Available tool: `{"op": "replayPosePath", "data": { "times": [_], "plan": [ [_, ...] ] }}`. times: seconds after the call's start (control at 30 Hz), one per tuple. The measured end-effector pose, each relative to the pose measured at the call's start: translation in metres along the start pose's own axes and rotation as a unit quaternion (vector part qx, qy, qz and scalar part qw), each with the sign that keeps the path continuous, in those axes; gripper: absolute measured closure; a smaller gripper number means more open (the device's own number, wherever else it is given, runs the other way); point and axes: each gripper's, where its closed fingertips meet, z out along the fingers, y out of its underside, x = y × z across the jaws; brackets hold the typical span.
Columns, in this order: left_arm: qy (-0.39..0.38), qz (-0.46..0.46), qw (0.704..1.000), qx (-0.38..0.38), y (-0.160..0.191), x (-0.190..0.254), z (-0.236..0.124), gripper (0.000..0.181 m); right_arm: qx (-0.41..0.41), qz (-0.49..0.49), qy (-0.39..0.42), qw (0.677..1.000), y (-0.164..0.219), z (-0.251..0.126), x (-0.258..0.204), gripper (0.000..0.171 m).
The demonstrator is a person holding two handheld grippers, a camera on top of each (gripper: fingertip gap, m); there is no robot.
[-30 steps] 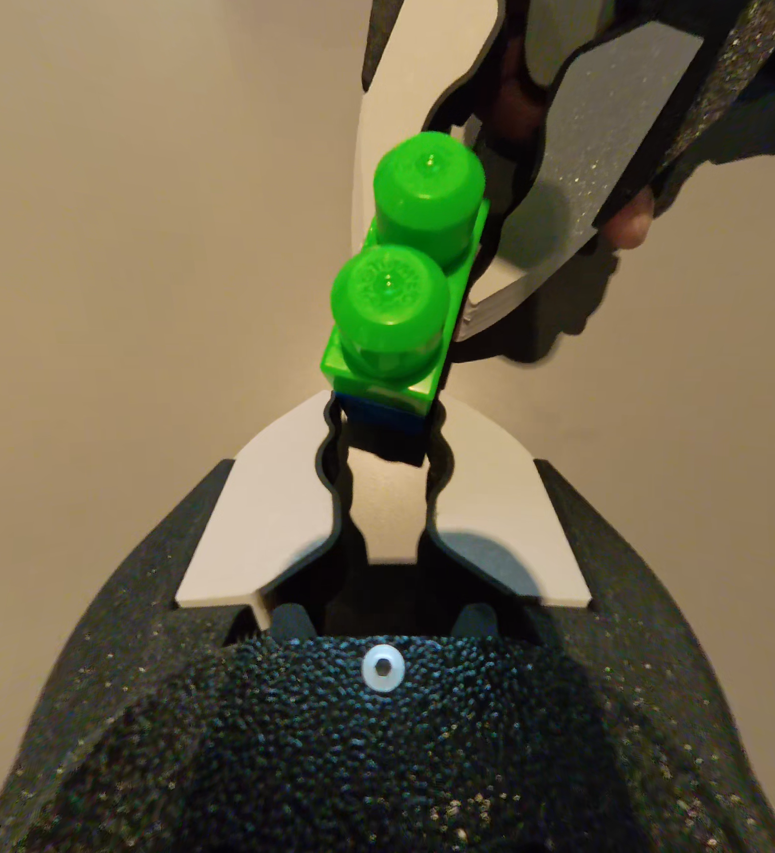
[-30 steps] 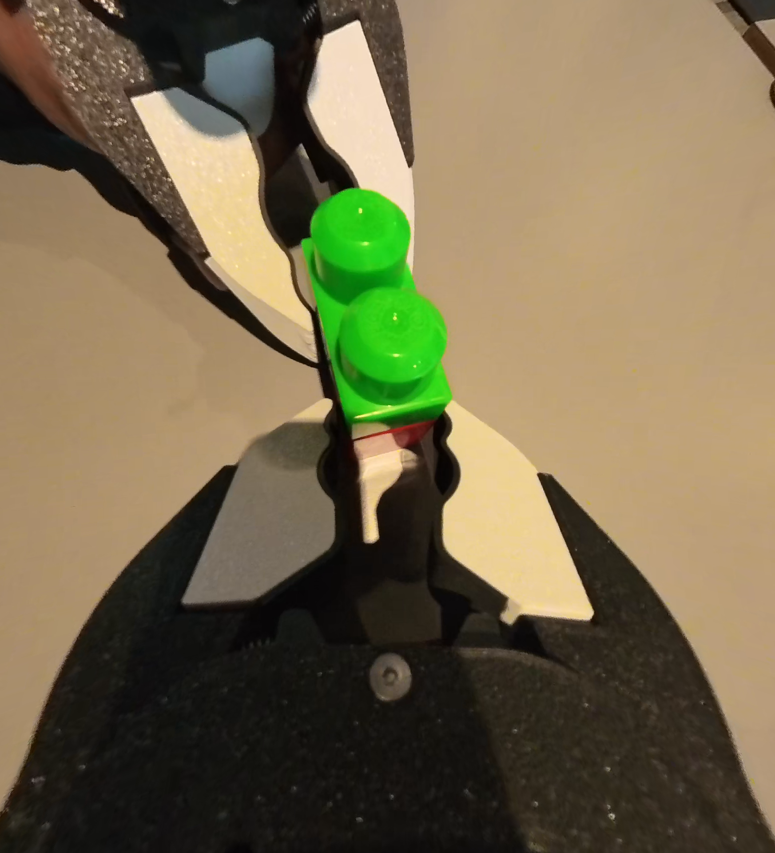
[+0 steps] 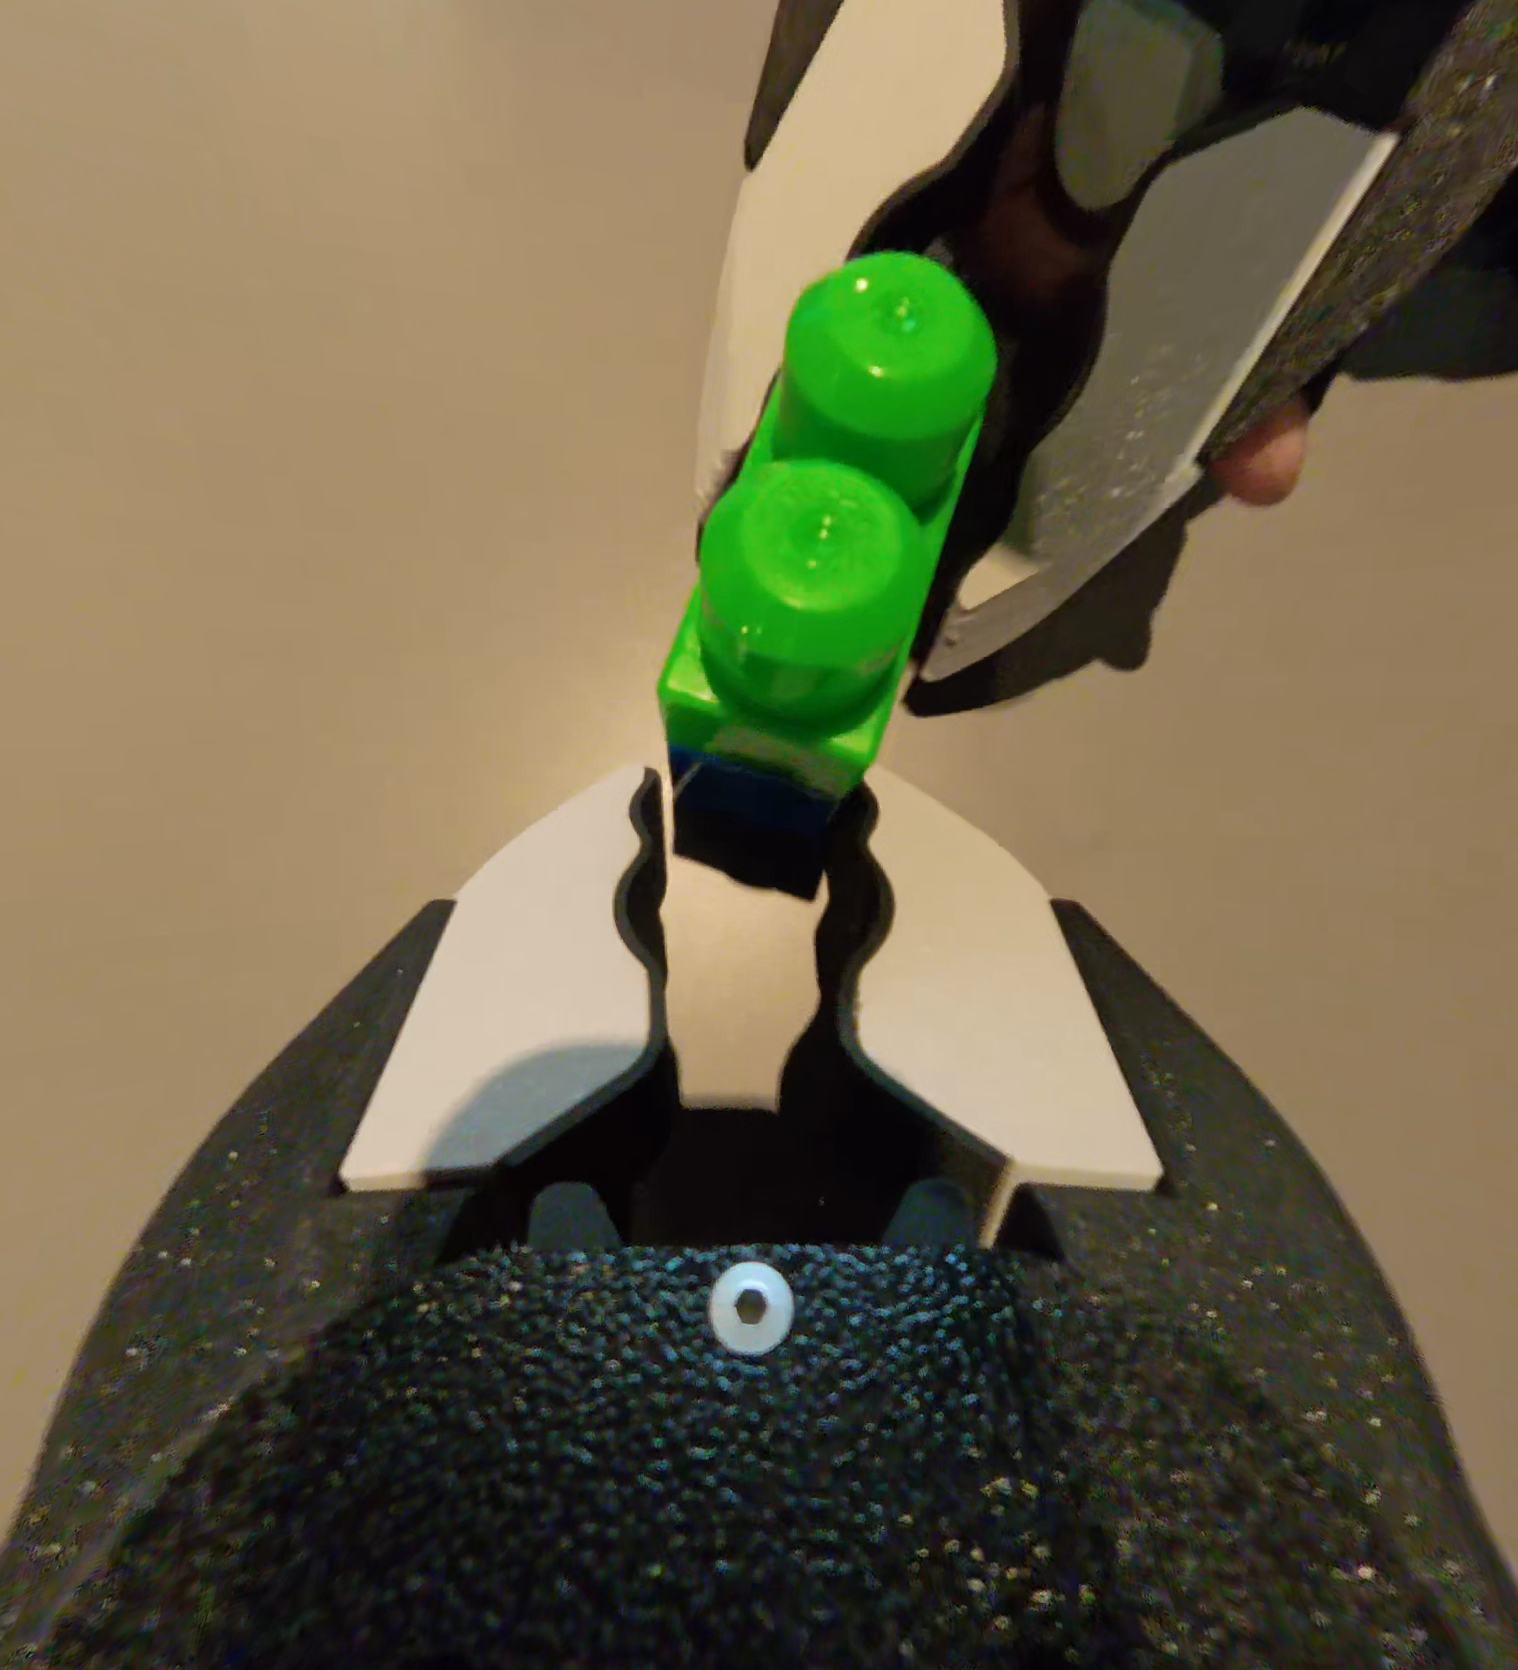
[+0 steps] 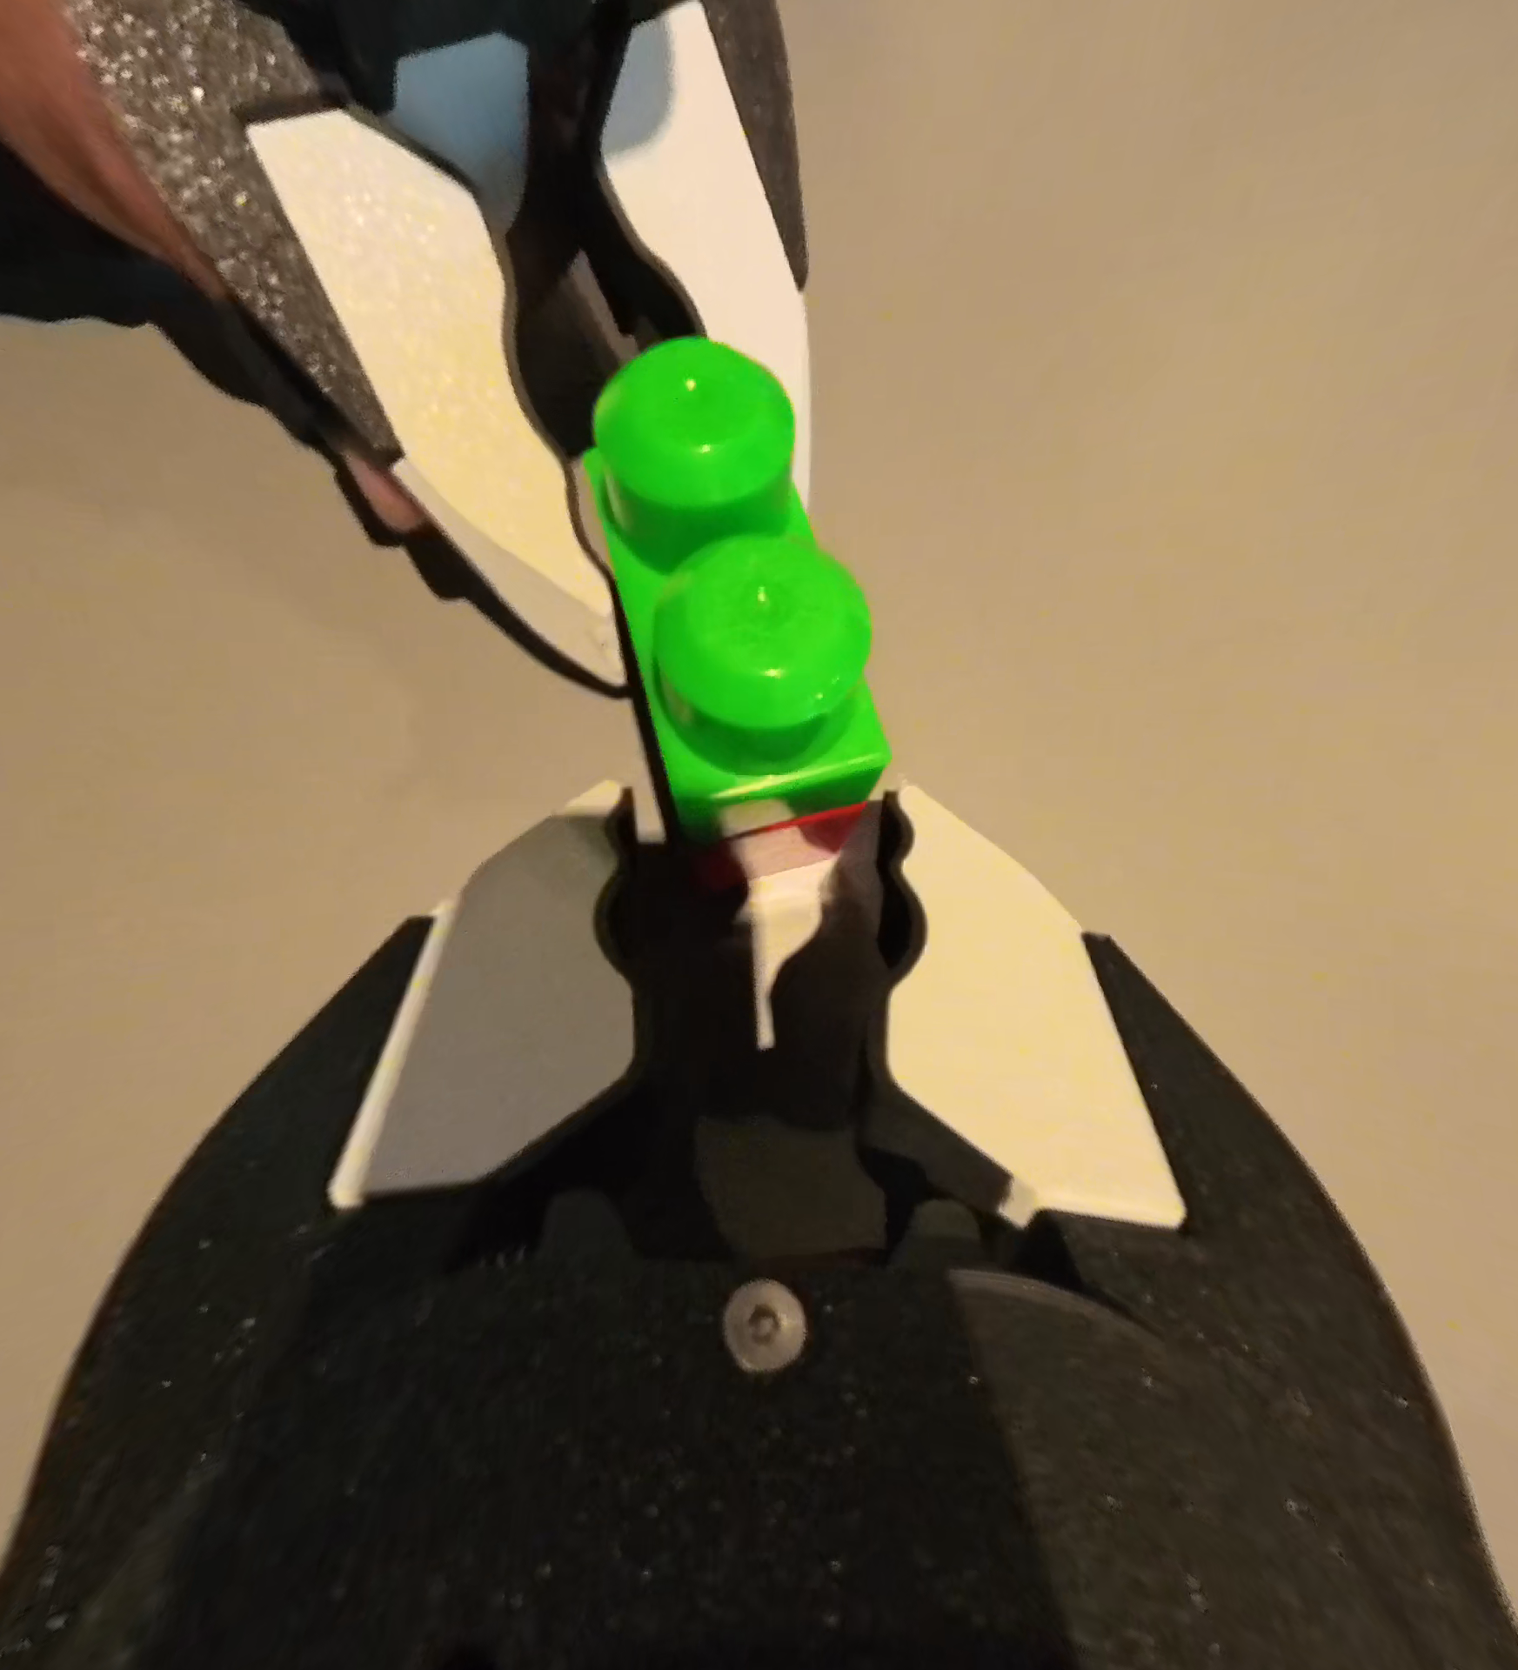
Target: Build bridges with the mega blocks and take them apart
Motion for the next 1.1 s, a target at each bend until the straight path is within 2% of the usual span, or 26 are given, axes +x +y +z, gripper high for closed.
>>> {"op": "replayPosePath", "data": {
  "times": [0.03, 0.4, 0.5, 0.57, 0.67, 0.73, 1.0, 1.1],
  "plan": [
    [-0.001, 0.002, 1.000, 0.001, 0.002, -0.002, -0.002, 0.143, 0.004, 0.000, -0.005, 1.000, 0.000, -0.001, -0.001, 0.116],
    [0.009, 0.042, 0.999, 0.003, 0.006, -0.003, -0.016, 0.143, 0.030, -0.049, -0.012, 0.998, -0.003, -0.011, -0.006, 0.105],
    [0.025, 0.049, 0.998, 0.041, -0.004, 0.000, -0.028, 0.143, 0.070, -0.050, -0.025, 0.996, -0.012, -0.022, -0.007, 0.104],
    [0.044, 0.067, 0.992, 0.098, -0.019, 0.007, -0.042, 0.142, 0.121, -0.043, -0.029, 0.991, -0.027, -0.033, -0.005, 0.105],
    [0.052, 0.064, 0.977, 0.196, -0.046, 0.010, -0.058, 0.142, 0.199, -0.027, -0.031, 0.979, -0.048, -0.047, -0.003, 0.114],
    [0.054, 0.055, 0.971, 0.226, -0.055, 0.008, -0.057, 0.143, 0.221, -0.017, -0.026, 0.975, -0.053, -0.050, 0.001, 0.120],
    [0.053, 0.077, 0.979, 0.182, -0.046, 0.006, -0.030, 0.155, 0.196, -0.017, -0.039, 0.980, -0.044, -0.037, -0.002, 0.144],
    [0.047, 0.076, 0.979, 0.181, -0.045, 0.006, -0.029, 0.155, 0.190, -0.003, -0.043, 0.981, -0.043, -0.035, -0.002, 0.144]
  ]
}}
